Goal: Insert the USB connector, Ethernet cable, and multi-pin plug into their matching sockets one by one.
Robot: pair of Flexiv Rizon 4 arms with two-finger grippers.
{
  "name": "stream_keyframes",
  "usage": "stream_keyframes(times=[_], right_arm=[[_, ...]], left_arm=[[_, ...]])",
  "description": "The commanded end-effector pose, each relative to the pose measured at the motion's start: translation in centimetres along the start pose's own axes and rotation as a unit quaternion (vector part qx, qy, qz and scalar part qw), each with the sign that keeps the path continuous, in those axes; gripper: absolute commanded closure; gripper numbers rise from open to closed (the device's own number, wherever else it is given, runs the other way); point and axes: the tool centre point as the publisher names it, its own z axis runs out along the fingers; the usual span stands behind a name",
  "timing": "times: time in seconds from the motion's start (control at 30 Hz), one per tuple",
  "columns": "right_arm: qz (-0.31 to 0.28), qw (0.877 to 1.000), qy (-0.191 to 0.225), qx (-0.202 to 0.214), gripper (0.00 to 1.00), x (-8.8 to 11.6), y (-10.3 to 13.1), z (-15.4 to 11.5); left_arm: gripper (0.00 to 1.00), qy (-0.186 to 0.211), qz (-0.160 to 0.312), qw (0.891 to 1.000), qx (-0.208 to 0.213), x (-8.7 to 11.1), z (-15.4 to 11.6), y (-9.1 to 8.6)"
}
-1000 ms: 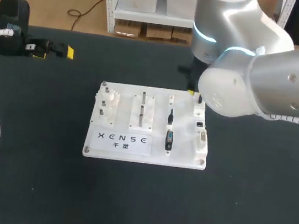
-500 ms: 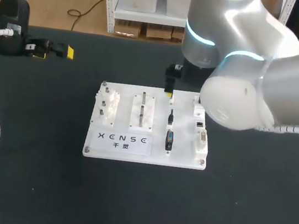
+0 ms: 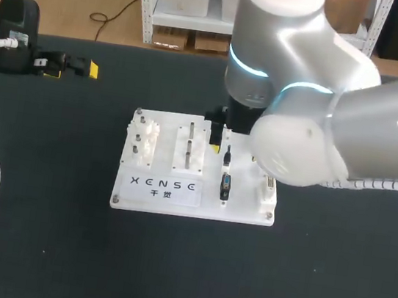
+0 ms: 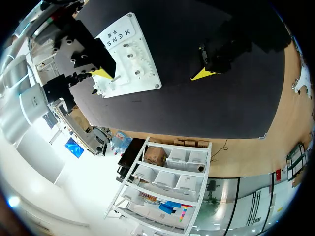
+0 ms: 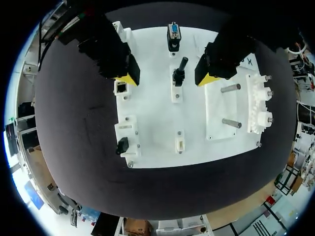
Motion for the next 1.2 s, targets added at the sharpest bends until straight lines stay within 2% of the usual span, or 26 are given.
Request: stream_keyframes(times=[0.03,0.2,0.3,0.37,0.43,0.67,0.93,1.2], right_arm=[[-0.006,1.000,0.010,0.005,0.61,-0.2,0.5,0.6],[-0.012,1.000,0.014,0.011,0.64,0.3,0.7,1.1],[-0.016,1.000,0.015,0.015,0.71,0.5,0.8,1.4],[-0.020,1.000,0.014,0.016,0.82,0.6,0.8,1.4],[-0.022,0.999,0.012,0.019,0.99,0.6,0.8,1.5],[-0.025,1.000,0.002,0.011,1.00,0.4,0.5,0.8],[-0.026,0.999,-0.025,-0.005,1.00,0.0,0.0,-1.4],[-0.011,0.999,-0.034,-0.006,1.00,-0.5,-2.4,-1.9]], left_arm=[[0.00,0.000,0.000,1.000,0.000,0.0,0.0,0.0],[0.00,0.000,0.000,1.000,0.000,0.0,0.0,0.0],[0.00,0.000,0.000,1.000,0.000,0.0,0.0,0.0],[0.00,0.000,0.000,1.000,0.000,0.0,0.0,0.0],[0.00,0.000,0.000,1.000,0.000,0.0,0.0,0.0],[0.00,0.000,0.000,1.000,0.000,0.0,0.0,0.0],[0.00,0.000,0.000,1.000,0.000,0.0,0.0,0.0],[0.00,0.000,0.000,1.000,0.000,0.0,0.0,0.0]])
